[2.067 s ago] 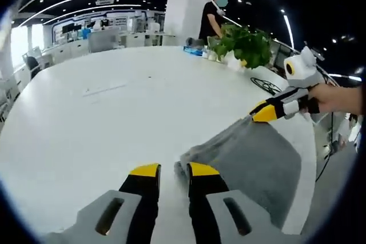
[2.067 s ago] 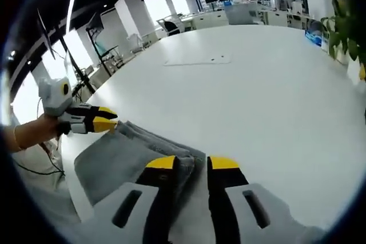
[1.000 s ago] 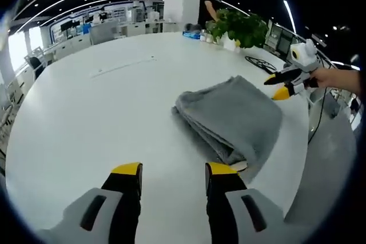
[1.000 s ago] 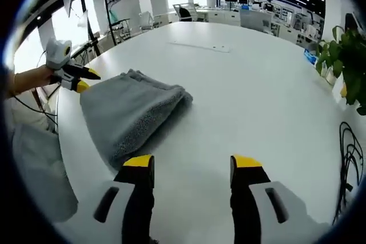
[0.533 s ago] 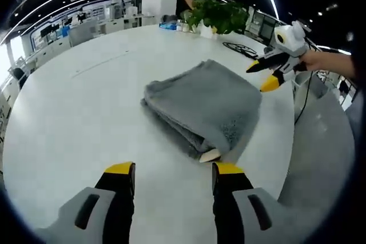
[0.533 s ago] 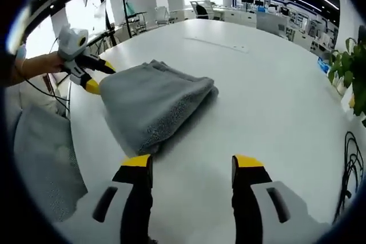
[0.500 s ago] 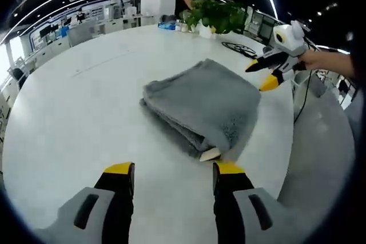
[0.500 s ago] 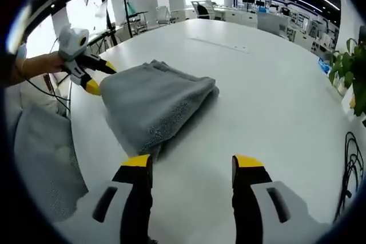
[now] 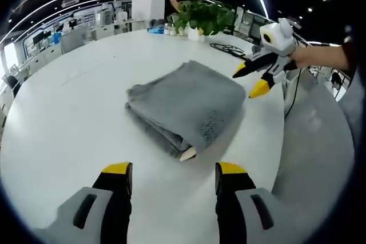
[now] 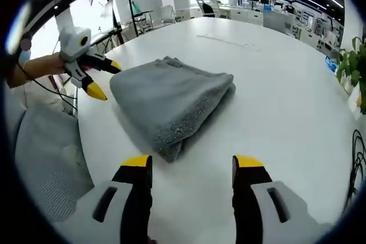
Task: Fold the towel on the table until its edges align and the towel forms a compact rectangular stack.
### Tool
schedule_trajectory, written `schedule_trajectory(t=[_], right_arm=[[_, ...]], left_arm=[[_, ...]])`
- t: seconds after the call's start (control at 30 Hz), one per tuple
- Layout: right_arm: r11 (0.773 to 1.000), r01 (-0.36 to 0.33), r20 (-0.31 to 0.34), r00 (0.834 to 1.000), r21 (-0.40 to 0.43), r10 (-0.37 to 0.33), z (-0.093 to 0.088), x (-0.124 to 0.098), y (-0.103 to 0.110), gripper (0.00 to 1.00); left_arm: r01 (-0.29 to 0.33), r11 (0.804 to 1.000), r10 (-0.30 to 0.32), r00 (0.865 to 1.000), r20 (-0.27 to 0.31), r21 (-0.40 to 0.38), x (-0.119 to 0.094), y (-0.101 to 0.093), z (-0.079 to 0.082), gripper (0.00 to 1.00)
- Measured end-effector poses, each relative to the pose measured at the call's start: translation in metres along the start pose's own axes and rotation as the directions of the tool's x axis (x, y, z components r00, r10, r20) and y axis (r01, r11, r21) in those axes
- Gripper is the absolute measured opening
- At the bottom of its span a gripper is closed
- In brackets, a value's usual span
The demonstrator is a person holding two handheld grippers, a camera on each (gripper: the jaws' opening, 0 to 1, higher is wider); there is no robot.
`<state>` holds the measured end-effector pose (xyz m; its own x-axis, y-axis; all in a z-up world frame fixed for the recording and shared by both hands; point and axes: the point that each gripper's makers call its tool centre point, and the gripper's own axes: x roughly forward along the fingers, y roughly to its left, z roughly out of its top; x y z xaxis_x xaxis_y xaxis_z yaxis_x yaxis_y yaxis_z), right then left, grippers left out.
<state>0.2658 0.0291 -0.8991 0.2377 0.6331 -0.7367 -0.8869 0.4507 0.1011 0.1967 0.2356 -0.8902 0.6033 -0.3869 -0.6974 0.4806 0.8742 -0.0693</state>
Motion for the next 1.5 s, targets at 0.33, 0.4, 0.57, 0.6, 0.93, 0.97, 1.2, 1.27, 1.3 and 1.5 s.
schedule_trajectory(t=[0.33,0.4,0.57,0.6,0.93,0.97,1.2,1.27,1.3,1.5], right_arm=[[0.999,-0.037,0.006,0.999,-0.003,0.037,0.004,0.003,0.01,0.51],[0.999,-0.048,0.005,0.999,-0.004,0.048,0.006,0.005,0.013,0.49],[0.998,-0.069,0.011,0.998,-0.003,0.069,0.01,0.011,0.019,0.45],[0.998,-0.07,0.012,0.997,-0.002,0.07,0.011,0.012,0.02,0.44],[0.995,-0.095,0.01,0.995,-0.011,0.095,0.018,0.022,0.029,0.37],[0.995,-0.095,0.01,0.995,-0.01,0.096,0.018,0.023,0.029,0.37],[0.995,-0.103,0.004,0.995,0.015,0.103,0.021,0.026,0.025,0.37],[0.995,-0.098,0.012,0.995,0.023,0.097,0.025,0.027,0.021,0.37],[0.995,-0.095,0.015,0.995,0.028,0.095,0.026,0.028,0.019,0.37],[0.995,-0.068,0.024,0.997,0.076,0.066,0.037,0.038,0.007,0.35]], left_arm=[[0.03,1.0,-0.03,0.999,0.022,-0.001,0.01,-0.016,0.01,0.5],[0.032,0.999,-0.031,0.999,0.019,-0.008,0.011,-0.016,0.01,0.49],[0.035,0.999,-0.035,0.999,0.025,0.007,0.013,-0.021,0.016,0.41],[0.034,0.999,-0.034,0.999,0.028,0.003,0.014,-0.021,0.017,0.4],[0.052,0.998,-0.052,0.999,-0.002,0.018,0.024,-0.022,0.018,0.33],[0.057,0.998,-0.056,0.998,-0.004,0.024,0.025,-0.022,0.018,0.32],[0.048,0.999,-0.047,0.999,-0.015,0.021,0.029,-0.012,0.022,0.34],[0.043,0.999,-0.043,0.999,-0.011,0.017,0.03,-0.009,0.025,0.34],[0.041,0.999,-0.041,0.999,-0.01,0.015,0.03,-0.007,0.026,0.33],[0.027,0.999,-0.027,0.999,-0.021,0.027,0.041,0.008,0.033,0.33]])
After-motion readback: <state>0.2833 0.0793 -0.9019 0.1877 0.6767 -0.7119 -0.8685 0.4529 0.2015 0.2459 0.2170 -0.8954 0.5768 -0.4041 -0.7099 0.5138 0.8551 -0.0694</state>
